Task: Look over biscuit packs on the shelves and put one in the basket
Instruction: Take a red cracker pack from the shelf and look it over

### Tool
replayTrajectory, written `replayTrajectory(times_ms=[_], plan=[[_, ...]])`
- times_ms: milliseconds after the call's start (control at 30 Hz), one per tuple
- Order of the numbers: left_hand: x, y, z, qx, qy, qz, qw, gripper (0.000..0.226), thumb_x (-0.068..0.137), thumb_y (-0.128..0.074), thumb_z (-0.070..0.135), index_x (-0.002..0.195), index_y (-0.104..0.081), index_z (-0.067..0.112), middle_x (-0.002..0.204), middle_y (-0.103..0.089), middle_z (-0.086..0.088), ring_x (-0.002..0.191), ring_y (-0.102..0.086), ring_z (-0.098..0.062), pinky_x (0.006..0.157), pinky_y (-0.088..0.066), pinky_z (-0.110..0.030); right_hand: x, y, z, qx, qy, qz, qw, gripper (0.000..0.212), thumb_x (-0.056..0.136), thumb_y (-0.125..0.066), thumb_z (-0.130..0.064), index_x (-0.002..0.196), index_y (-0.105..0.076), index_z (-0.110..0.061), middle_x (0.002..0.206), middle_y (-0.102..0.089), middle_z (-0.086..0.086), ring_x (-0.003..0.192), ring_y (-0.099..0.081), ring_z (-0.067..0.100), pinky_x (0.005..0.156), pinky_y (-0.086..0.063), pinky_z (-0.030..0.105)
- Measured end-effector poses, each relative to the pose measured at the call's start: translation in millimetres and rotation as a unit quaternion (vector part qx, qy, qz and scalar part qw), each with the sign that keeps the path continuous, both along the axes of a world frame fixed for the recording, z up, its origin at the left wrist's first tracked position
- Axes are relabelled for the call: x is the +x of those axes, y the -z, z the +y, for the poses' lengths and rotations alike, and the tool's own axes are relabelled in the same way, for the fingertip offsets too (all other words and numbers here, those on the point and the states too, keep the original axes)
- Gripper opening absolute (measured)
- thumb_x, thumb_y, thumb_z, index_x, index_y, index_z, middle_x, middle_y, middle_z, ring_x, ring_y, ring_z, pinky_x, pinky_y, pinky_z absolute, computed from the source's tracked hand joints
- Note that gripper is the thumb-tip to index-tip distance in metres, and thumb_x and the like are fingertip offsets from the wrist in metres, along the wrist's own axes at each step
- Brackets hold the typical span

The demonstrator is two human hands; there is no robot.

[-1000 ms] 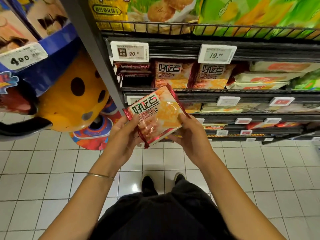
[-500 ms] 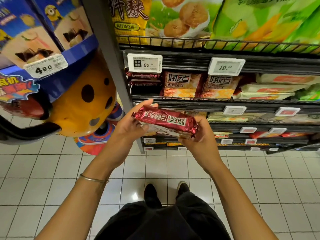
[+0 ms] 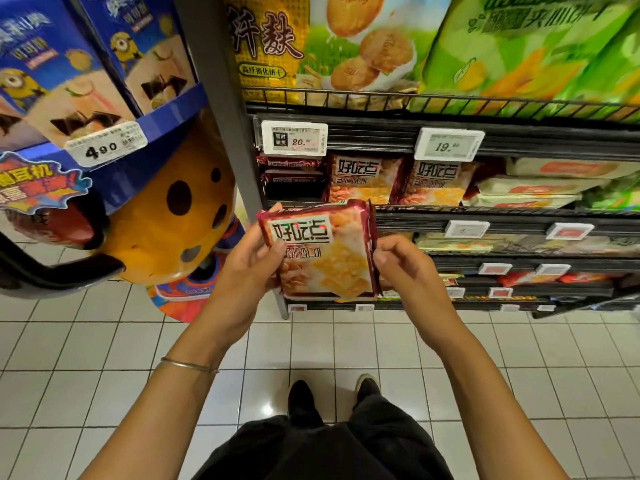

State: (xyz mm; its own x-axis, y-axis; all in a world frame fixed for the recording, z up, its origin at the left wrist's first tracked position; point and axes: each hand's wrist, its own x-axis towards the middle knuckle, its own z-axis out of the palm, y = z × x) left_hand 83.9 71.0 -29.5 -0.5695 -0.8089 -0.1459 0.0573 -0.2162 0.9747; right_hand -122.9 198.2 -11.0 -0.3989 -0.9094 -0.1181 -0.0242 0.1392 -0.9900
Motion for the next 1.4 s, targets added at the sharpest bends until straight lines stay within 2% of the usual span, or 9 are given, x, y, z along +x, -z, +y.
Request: replayTrajectory(times_ms=[133,233,400,600,700,800,1033,1267,1400], plan=[[0,3,5,0.059,0.013,-0.018,0.998,0.039,0.102,-0.051,0.057,0.133,-0.065,0.039,0.132,-0.072,0.001,0.121,-0.070,-0.021,0.093,-0.062,-0.047,3,2,2,0.017,0.055,0.005,0.998,0.035,0.107,-0.051,-0.036,0.098,-0.069,-0.007,0.100,-0.069,0.021,0.088,-0.068,0.039,0.074,-0.058,0.050],[0,5,7,0.084,-0.011,-0.028,0.996,0.041,0.108,-0.044,0.053,0.132,-0.065,0.027,0.129,-0.073,-0.005,0.119,-0.070,-0.028,0.097,-0.057,-0.050,5,7,3,0.036,0.074,0.029,0.996,0.026,0.109,-0.053,-0.024,0.091,-0.069,-0.014,0.087,-0.070,0.014,0.072,-0.068,0.029,0.056,-0.057,0.037],[0,6,11,0.121,-0.030,-0.038,0.991,0.041,0.107,-0.038,0.052,0.126,-0.068,0.031,0.119,-0.078,0.000,0.111,-0.075,-0.020,0.082,-0.063,-0.031,10,14,2,0.084,0.088,0.003,0.993,0.014,0.107,-0.054,-0.014,0.096,-0.063,-0.012,0.069,-0.072,-0.005,0.059,-0.070,0.011,0.047,-0.055,0.027],[6,5,9,0.150,-0.051,-0.059,0.986,0.036,0.113,-0.039,0.031,0.131,-0.066,0.014,0.120,-0.077,-0.011,0.108,-0.076,-0.031,0.085,-0.065,-0.048,12,16,-5,0.096,0.095,-0.086,0.987,0.012,0.105,-0.055,-0.016,0.103,-0.066,-0.020,0.083,-0.076,0.002,0.067,-0.074,0.017,0.046,-0.053,0.028],[9,4,9,0.170,-0.047,-0.032,0.984,0.037,0.113,-0.041,0.026,0.145,-0.053,0.040,0.122,-0.077,0.005,0.108,-0.076,-0.026,0.079,-0.065,-0.048,14,13,-6,0.078,0.080,-0.133,0.985,0.042,0.105,-0.051,-0.011,0.135,-0.060,-0.040,0.101,-0.079,-0.001,0.072,-0.077,0.021,0.044,-0.053,0.029],[15,0,7,0.188,-0.017,-0.019,0.982,0.043,0.113,-0.040,0.022,0.138,-0.056,0.053,0.118,-0.077,0.011,0.102,-0.078,-0.025,0.063,-0.064,-0.043,11,9,-5,0.061,0.017,-0.166,0.984,0.053,0.105,-0.039,-0.005,0.138,-0.065,-0.036,0.115,-0.078,0.010,0.061,-0.074,0.032,0.039,-0.051,0.026],[17,-5,4,0.253,0.045,-0.050,0.965,0.050,0.102,-0.045,0.058,0.135,-0.065,0.026,0.115,-0.075,-0.027,0.080,-0.079,-0.035,0.055,-0.063,-0.033,11,5,-4,0.060,0.045,-0.254,0.964,0.042,0.100,-0.052,-0.047,0.117,-0.078,-0.018,0.086,-0.076,0.022,0.068,-0.077,0.028,0.056,-0.061,0.029],[12,-5,1,0.290,0.046,-0.074,0.953,0.057,0.102,-0.042,0.064,0.134,-0.063,0.022,0.109,-0.077,-0.026,0.078,-0.080,-0.032,0.051,-0.062,-0.028,8,4,-3,0.060,0.055,-0.276,0.958,0.045,0.088,-0.063,-0.060,0.101,-0.083,-0.022,0.095,-0.077,0.025,0.089,-0.079,0.035,0.070,-0.063,0.034],[5,-10,1,0.295,0.031,-0.047,0.954,0.052,0.094,-0.057,0.058,0.133,-0.066,0.025,0.106,-0.077,-0.020,0.055,-0.068,-0.022,0.044,-0.052,-0.021,5,1,-3,0.053,0.048,-0.271,0.960,0.047,0.086,-0.065,-0.056,0.112,-0.080,-0.020,0.113,-0.077,0.021,0.098,-0.078,0.033,0.073,-0.064,0.033]])
